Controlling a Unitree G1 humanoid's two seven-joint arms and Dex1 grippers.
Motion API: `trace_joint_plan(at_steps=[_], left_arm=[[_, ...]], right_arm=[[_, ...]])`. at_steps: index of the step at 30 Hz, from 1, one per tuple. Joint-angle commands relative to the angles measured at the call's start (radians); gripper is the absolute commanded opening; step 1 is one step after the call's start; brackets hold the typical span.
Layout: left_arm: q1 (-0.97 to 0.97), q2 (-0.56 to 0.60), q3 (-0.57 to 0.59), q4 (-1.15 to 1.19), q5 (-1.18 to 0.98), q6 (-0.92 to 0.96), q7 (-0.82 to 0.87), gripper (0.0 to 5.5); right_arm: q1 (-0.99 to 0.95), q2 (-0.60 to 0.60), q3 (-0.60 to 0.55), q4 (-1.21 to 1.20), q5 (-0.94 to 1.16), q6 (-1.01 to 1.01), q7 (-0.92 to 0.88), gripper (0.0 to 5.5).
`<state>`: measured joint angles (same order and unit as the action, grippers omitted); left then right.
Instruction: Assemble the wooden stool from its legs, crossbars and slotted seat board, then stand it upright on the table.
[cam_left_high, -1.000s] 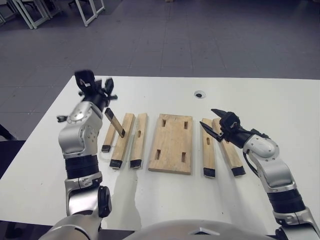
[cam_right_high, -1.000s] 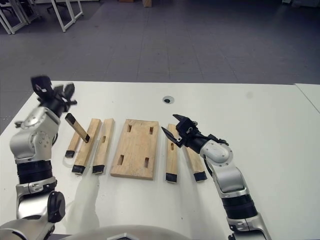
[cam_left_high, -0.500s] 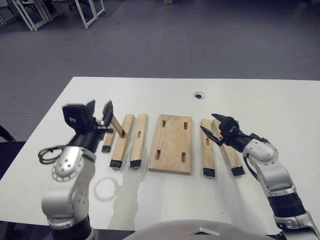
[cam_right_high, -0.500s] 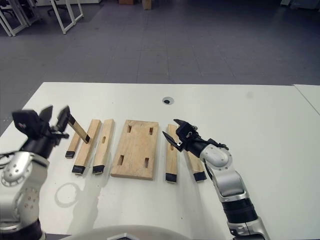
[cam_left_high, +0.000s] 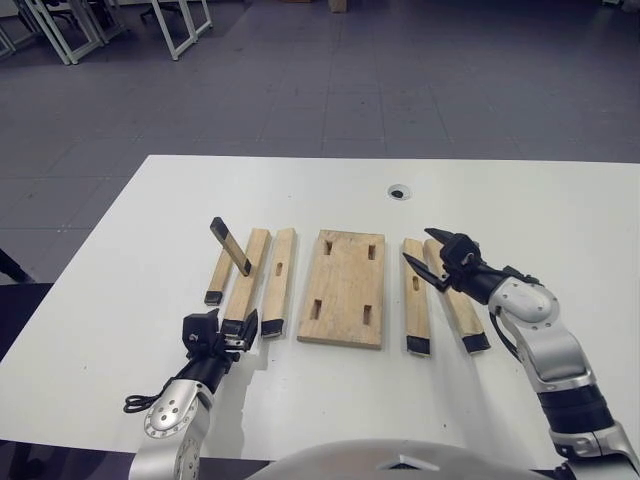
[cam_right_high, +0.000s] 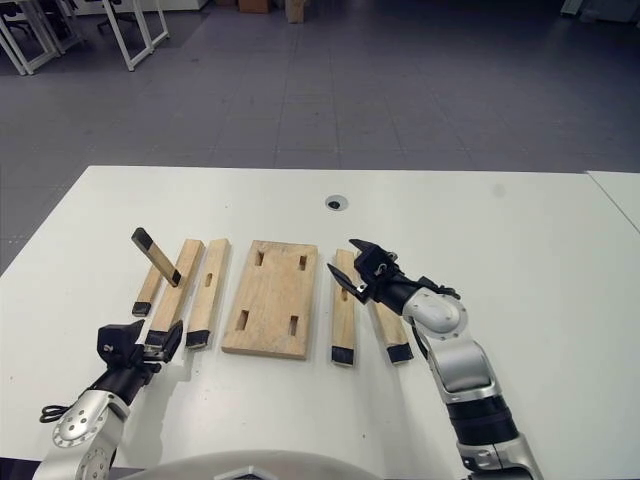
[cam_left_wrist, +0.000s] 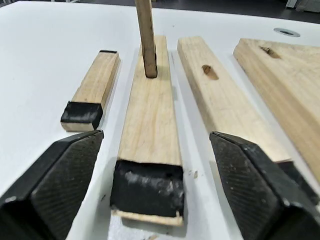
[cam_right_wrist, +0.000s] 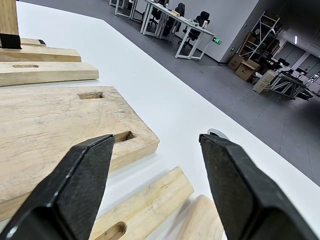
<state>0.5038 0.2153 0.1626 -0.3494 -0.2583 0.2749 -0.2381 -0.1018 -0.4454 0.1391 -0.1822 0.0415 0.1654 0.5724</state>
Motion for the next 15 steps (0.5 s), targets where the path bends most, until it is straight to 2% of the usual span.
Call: trace_joint_plan(at_steps=[1,2,9,13,15], left_arm=[[-0.032,0.010,0.008,0.063,0.018,-0.013,-0.004,3.94],[-0.040,0.011,0.008,0.077,0.018,-0.012,-0.006,3.94],[-0.081,0.033,-0.025,0.132,0.064,0.016,-0.002,2.95],[-0.085,0.037,-0.042,0.150,0.092,0.021,0.004,2.12],[-0.108,0.041,-0.042,0.141,0.095,0.028,0.007,2.07]], right_arm=[[-0.013,-0.013,-0.006,0.000,-0.006,-0.001,0.007,3.11],[-0.013,-0.013,-0.006,0.000,-0.007,-0.002,0.007,3.11],[-0.018,-0.012,-0.007,0.003,-0.010,-0.003,0.005,3.11],[-0.030,-0.008,-0.015,0.005,-0.004,0.000,0.002,3.11],[-0.046,0.005,-0.033,0.007,0.021,0.021,-0.004,3.11]])
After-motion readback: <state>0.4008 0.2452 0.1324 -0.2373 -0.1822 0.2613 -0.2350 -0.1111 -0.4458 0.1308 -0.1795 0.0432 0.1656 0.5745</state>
